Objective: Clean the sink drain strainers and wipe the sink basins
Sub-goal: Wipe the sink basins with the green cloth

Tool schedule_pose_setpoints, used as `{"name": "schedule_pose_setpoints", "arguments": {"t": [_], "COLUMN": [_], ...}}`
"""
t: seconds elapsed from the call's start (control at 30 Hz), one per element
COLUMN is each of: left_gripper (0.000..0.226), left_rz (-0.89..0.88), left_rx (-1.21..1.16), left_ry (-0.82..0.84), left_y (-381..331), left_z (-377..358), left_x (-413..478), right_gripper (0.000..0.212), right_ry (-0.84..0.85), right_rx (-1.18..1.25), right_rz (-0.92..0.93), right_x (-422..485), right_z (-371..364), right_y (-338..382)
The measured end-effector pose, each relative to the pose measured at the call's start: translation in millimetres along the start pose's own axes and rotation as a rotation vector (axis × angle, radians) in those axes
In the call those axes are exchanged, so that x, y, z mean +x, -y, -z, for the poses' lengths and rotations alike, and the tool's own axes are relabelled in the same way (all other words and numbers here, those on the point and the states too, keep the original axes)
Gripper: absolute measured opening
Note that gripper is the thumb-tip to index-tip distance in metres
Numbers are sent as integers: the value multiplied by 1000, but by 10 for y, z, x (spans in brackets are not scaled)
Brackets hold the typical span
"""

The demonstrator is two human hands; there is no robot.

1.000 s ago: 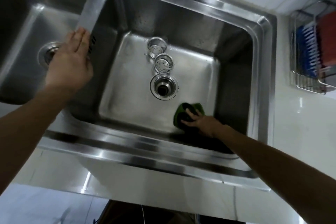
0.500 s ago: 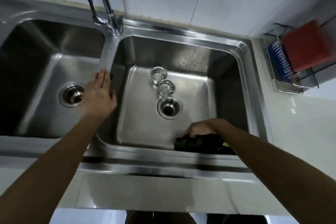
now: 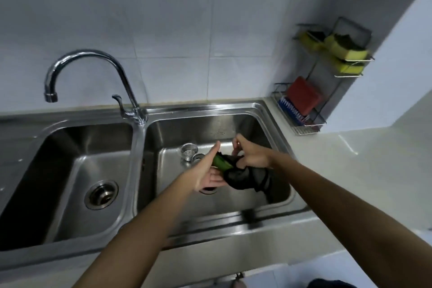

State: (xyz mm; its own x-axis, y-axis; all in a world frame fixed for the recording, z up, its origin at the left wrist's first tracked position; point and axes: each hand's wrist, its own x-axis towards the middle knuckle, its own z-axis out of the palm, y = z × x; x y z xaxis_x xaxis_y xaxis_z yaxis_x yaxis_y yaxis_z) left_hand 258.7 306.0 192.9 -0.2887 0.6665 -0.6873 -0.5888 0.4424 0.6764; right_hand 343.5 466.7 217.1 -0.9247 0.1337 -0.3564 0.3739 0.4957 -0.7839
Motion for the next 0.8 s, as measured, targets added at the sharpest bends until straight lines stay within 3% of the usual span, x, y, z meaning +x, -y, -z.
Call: {"name": "schedule_pose_setpoints", "arguments": {"t": [0.17,0.23,0.3,0.37,0.4,0.47,0.53,0.7,0.8], "left_gripper": [44,34,30,30,31,32,34,38,39], "left_rz": [-221,-293,-356,-402,-414,-427,-422,-408,-360], "left_rx": [-54,-140,-151,-114,-111,-155,-233,-328,-294], "left_ry": [-209,-197,-147,-98,-68,-2,60,181,219], "left_y": [-331,-431,-509,-558,-582,-658,-735,-902,-974], "left_z": [-279,-379,-485,-580,-626,-718,-816,-1096,-1234], "left_x": [65,52,22,2,-2,7,-5,-3,127], "right_gripper": [56,57,42,32,39,67,81,87,62], "right_ry": [-177,-231,-376,-574,-614,-484,-332,-386,-525], "right_rx": [28,221,506,760,849,1001,1163,1533,1550], "right_rz": [110,136,149,47,-47,-243,-268,-17,51], "right_x": [-212,-312,-451,-577,-627,-680,-662,-710,-888], "right_z": [195,201,170,92,42,-69,-154,56,401], "right_y": [54,-6,-66,-212,-346,-636,-832,-769,-713]}}
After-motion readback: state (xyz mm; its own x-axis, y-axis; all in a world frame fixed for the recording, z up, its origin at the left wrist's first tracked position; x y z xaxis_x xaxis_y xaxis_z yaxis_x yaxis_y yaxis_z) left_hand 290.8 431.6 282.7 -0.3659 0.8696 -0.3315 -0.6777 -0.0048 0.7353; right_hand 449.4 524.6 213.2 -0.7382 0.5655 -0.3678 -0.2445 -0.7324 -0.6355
